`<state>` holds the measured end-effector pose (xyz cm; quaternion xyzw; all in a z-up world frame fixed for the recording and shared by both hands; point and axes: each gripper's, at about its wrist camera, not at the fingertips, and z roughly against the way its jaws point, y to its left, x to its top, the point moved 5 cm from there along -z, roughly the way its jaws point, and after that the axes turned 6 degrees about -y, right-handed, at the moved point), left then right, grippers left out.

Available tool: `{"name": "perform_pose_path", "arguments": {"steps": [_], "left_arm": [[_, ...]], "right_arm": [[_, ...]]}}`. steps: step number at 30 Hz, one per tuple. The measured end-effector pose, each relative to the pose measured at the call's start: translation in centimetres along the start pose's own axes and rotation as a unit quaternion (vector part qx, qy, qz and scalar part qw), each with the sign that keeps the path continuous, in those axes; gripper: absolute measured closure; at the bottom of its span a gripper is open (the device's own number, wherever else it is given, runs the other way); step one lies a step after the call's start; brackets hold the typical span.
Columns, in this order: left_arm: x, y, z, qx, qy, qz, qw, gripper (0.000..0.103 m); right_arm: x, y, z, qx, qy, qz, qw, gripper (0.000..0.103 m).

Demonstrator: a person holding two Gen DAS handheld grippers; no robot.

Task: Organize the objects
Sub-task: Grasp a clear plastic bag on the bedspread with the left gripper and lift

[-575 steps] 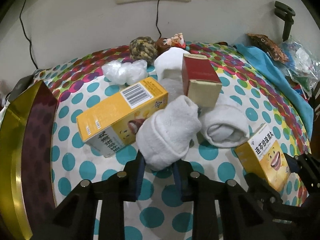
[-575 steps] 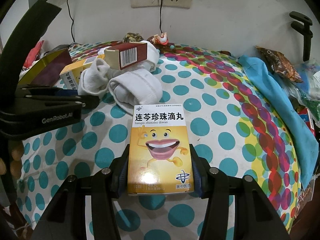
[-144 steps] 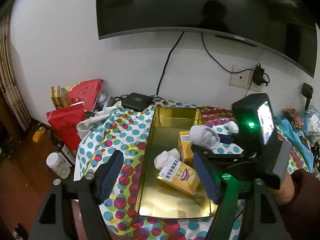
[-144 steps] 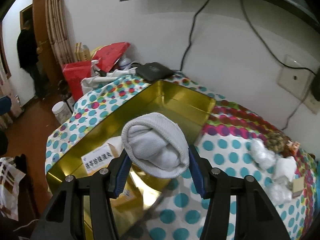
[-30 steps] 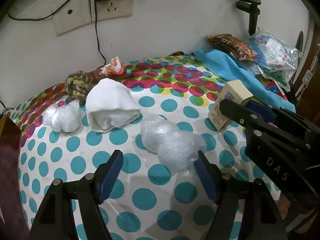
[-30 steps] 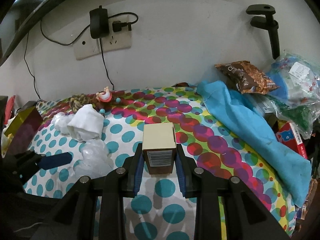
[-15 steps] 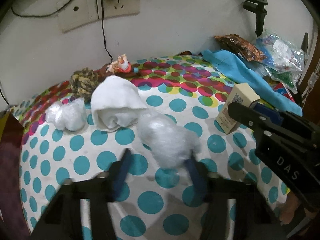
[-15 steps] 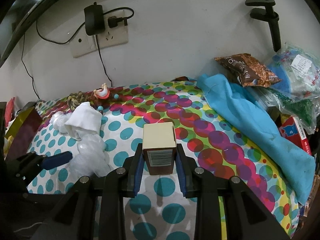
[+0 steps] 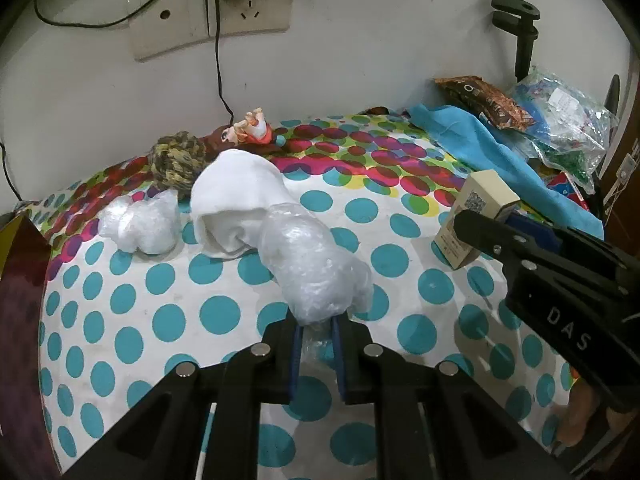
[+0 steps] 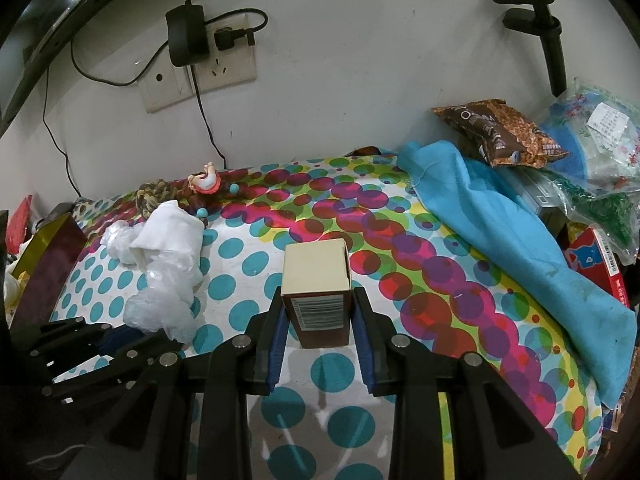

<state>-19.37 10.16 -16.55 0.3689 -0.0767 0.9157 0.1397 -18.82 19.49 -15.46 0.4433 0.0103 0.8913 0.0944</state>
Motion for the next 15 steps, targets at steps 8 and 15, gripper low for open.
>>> {"name": "perform_pose_path", "arguments": {"steps": [8, 15], "left_arm": [[-0.5, 0.8, 0.9, 0.033, -0.011, 0.008, 0.9994, 0.090], [-1.0, 1.9, 2.3, 0.056, -0.014, 0.016, 0.9982, 0.090]], "right_arm": [[-0.1, 0.0, -0.3, -0.003, 0.006, -0.001, 1.000, 0.074], [-0.2, 0.1, -0.4, -0.008, 0.008, 0.001, 1.000, 0.074]]}}
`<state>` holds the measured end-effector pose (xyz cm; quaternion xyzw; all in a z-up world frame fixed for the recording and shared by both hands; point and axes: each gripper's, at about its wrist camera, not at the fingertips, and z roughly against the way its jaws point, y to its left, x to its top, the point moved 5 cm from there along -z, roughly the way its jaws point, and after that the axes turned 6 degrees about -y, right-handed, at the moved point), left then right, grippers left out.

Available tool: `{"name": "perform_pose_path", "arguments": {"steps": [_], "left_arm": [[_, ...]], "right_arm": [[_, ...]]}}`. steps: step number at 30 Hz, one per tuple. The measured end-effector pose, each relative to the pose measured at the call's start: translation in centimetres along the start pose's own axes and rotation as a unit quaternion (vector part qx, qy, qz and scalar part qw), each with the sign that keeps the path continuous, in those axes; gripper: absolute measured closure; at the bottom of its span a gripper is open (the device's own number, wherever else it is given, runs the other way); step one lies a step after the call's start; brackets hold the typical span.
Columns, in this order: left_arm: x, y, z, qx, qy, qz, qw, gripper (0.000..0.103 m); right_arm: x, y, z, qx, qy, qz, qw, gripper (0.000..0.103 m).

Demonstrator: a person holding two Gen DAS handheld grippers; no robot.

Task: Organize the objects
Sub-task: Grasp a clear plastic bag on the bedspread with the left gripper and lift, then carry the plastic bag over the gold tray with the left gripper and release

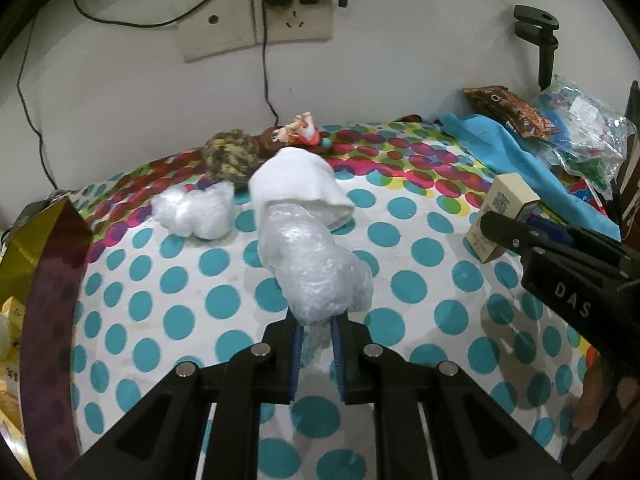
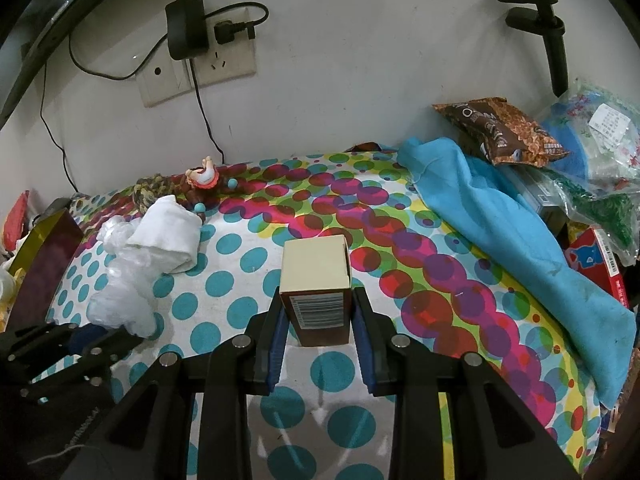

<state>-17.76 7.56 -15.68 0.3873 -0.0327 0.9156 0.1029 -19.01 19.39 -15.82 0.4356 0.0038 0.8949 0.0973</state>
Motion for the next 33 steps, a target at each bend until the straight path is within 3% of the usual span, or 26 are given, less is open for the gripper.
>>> {"name": "perform_pose_path", "arguments": {"steps": [9, 21, 28, 33], "left_arm": [[-0.2, 4.0, 3.7, 0.027, -0.015, 0.032, 0.9990, 0.090], [-1.6, 12.6, 11.3, 0.083, -0.050, 0.111, 0.9891, 0.090], [-4.0, 17.6, 13.8, 0.105, -0.045, 0.158, 0.9808, 0.090], [-5.5, 20.1, 13.3, 0.108, -0.023, 0.193, 0.9749, 0.090]], "right_arm": [[-0.2, 0.1, -0.3, -0.004, 0.010, -0.001, 1.000, 0.074], [-0.2, 0.1, -0.6, -0.005, 0.017, -0.007, 1.000, 0.074], [-0.1, 0.0, -0.7, -0.009, 0.022, -0.007, 1.000, 0.074], [-0.1, 0.1, -0.7, -0.013, 0.022, -0.005, 1.000, 0.074]]}}
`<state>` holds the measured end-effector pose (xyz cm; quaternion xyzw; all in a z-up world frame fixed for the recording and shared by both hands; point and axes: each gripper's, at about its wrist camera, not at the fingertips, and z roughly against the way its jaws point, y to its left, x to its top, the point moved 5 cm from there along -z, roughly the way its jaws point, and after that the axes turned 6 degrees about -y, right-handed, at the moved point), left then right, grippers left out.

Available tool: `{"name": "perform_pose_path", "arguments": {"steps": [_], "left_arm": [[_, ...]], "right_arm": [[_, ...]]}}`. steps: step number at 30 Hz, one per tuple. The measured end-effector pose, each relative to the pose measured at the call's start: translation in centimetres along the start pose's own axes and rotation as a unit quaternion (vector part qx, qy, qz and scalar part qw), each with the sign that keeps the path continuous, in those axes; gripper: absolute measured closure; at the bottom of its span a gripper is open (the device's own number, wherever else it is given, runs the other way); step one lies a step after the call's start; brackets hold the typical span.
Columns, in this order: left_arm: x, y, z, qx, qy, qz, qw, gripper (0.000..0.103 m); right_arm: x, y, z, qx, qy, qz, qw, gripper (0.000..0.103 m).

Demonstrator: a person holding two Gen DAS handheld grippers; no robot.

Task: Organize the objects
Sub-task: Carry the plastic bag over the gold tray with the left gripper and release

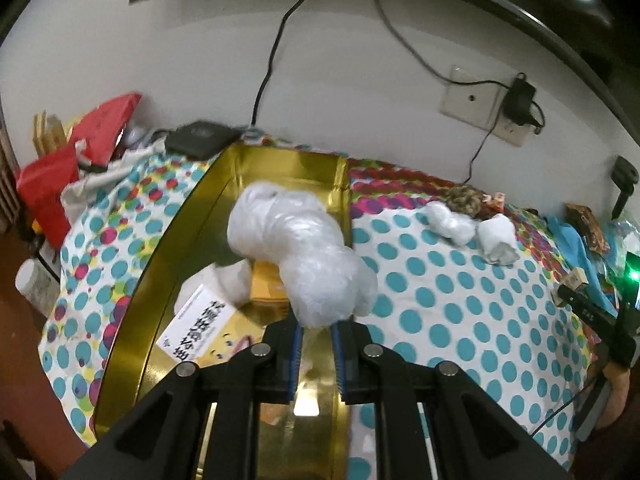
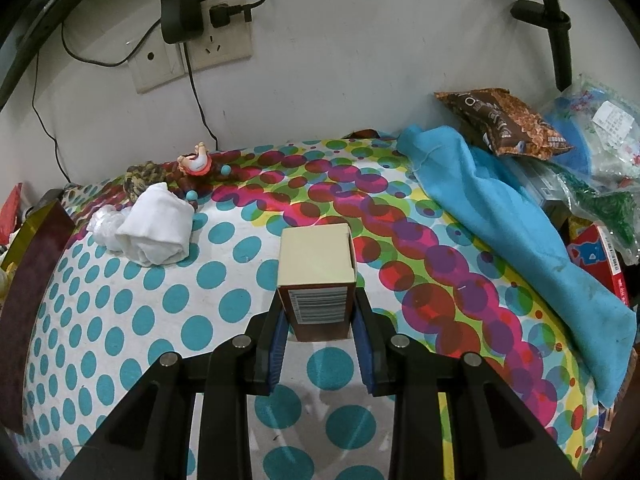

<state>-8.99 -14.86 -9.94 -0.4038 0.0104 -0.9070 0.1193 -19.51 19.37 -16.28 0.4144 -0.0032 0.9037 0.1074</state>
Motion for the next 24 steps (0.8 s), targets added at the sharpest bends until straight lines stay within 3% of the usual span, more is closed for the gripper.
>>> {"name": "perform_pose_path", "arguments": {"steps": [9, 24], "left_arm": [[-0.1, 1.8, -1.9, 0.028, 0.010, 0.002, 0.9996, 0.090], [-0.8, 2.2, -1.7, 0.021, 0.009, 0.017, 0.9996, 0.088]], "right_arm": [[-0.1, 0.1, -0.1, -0.005, 0.003, 0.001, 1.000, 0.074], [-0.1, 0.5, -0.4, -0.013, 0.005, 0.007, 1.000, 0.074]]}}
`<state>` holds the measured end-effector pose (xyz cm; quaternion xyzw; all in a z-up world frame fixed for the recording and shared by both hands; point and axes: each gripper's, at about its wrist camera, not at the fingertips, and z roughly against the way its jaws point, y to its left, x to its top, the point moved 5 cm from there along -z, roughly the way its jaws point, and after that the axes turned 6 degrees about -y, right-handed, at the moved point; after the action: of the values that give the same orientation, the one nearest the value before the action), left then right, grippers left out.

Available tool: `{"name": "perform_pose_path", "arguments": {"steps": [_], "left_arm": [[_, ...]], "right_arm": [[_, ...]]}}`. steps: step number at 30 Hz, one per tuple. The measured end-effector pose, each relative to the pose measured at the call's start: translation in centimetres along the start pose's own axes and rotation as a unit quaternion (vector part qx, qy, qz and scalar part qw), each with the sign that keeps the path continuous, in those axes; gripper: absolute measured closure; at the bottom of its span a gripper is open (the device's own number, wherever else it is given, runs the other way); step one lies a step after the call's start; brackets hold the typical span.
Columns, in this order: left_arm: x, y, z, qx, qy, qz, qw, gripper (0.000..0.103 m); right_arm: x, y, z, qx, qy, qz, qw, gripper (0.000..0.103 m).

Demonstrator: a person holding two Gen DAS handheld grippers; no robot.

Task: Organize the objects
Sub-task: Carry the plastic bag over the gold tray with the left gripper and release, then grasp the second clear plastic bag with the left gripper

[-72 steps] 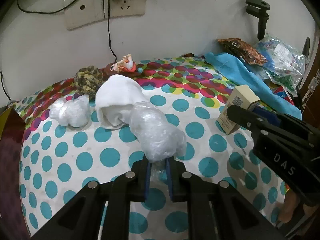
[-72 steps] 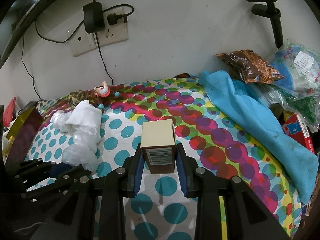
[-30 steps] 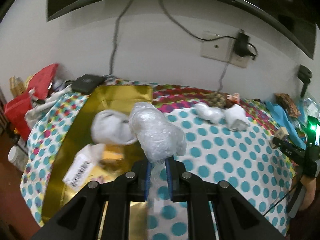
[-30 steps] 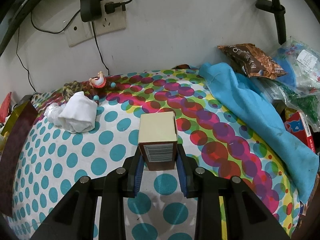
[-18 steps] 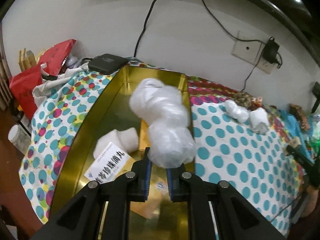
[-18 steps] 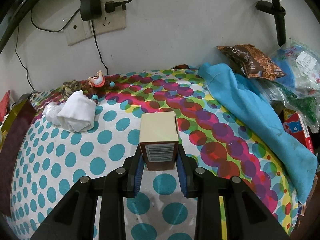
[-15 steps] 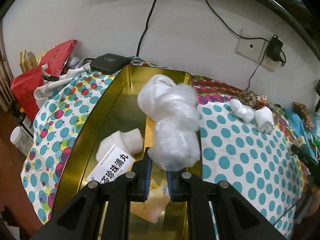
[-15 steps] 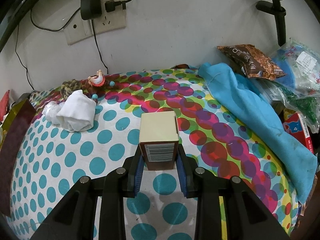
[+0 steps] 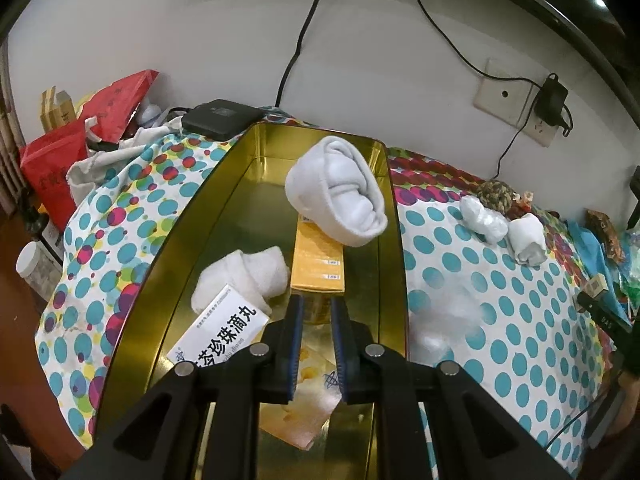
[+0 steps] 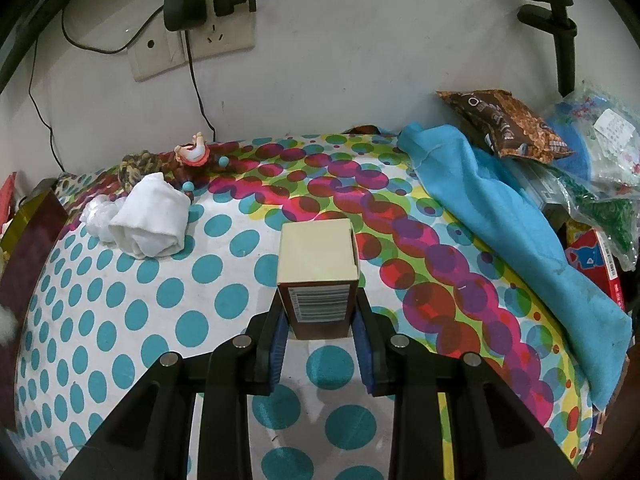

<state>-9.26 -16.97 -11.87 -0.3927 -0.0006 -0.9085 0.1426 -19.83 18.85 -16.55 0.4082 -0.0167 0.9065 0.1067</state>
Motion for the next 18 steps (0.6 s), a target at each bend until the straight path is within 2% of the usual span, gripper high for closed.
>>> {"name": "perform_pose_path", "arguments": {"steps": [2, 5, 6, 8, 11, 14, 18], "left_arm": [[0.1, 0.1, 0.5, 0.000, -0.006, 0.003, 1.0000, 0.088], [0.5, -0.9, 1.7, -0.010, -0.024, -0.024, 0.9994, 0.085], [0.6, -1.8, 2.2, -0.023, -0.032, -0.040, 0.9984, 0.082], [0.5, -4.1, 2.8, -0.048, -0.039, -0.077, 0.9951, 0.060], [-0.3, -8.6, 3.5, -0.096, -0.045, -0.141, 0.9843, 0.057], [-2.1, -13.5, 2.2, -0.149, -0.012, -0.185, 0.9713, 0.057], [-4.2, -17.0, -1.0, -0.171, 0.042, -0.197, 0.9644, 0.057]], "right_arm": [[0.1, 0.4, -0.1, 0.000, 0.000, -0.001, 1.000, 0.074], [0.0, 0.4, -0.2, 0.000, 0.002, -0.003, 1.000, 0.074], [0.0, 0.2, -0.1, 0.000, 0.003, -0.003, 1.000, 0.074], [0.0, 0.2, -0.1, 0.000, 0.003, -0.003, 1.000, 0.074], [0.0, 0.1, -0.1, -0.003, 0.002, -0.003, 1.000, 0.074], [0.1, 1.0, -0.4, -0.003, 0.003, -0.003, 1.000, 0.074], [0.0, 0.2, -0.1, -0.003, 0.003, -0.002, 1.000, 0.074]]}}
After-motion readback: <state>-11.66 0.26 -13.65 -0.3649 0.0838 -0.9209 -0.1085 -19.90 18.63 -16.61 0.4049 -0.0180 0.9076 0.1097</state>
